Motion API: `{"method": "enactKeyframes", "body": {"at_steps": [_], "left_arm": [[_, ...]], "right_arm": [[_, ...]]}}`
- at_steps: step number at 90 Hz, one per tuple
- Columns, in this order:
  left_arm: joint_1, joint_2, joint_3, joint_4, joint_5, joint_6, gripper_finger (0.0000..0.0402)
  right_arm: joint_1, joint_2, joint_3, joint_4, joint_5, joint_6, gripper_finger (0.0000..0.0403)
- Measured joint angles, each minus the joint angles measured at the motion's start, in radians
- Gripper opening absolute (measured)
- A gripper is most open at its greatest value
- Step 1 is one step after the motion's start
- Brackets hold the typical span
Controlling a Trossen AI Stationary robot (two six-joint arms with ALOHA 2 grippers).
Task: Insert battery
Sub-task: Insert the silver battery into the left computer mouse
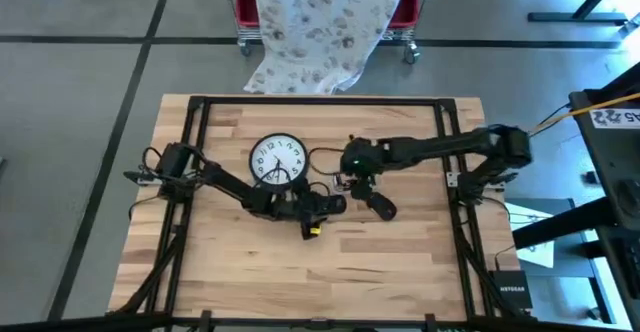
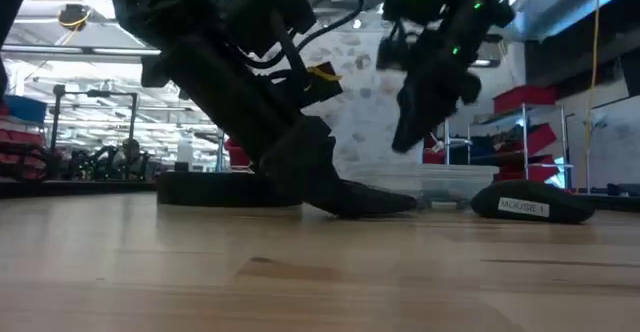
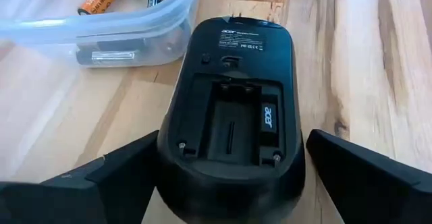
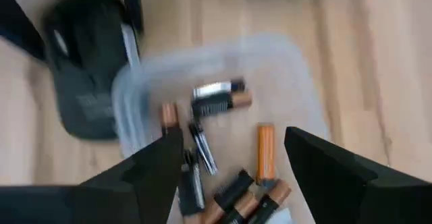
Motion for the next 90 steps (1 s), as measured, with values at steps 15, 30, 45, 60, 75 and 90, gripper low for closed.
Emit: {"method": "enactKeyframes", "body": {"at_steps": [15,30,45,60,75,90], "left_arm": [[-0.007,0.000,0.000,-0.001,-0.022,0.013,0.0354],[-0.013,0.000,-0.001,-0.003,-0.028,0.011,0.0354],[-0.019,0.000,-0.001,-0.007,-0.033,0.011,0.0354],[-0.020,0.000,-0.001,-0.016,-0.041,0.010,0.0354],[-0.021,0.000,-0.001,-0.029,-0.051,0.009,0.0354],[-0.023,0.000,-0.001,-0.032,-0.052,-0.003,0.0354]], "right_arm": [[-0.052,0.073,0.023,-0.016,-0.029,-0.060,0.0248],[-0.096,0.121,0.023,-0.013,-0.156,-0.104,0.0247],[-0.098,0.156,0.023,0.005,-0.200,-0.142,0.0216],[-0.097,0.200,0.024,0.032,-0.228,-0.146,0.0163],[-0.097,0.234,0.029,0.034,-0.216,-0.147,0.0114],[-0.097,0.249,0.030,0.030,-0.194,-0.126,0.0031]]}}
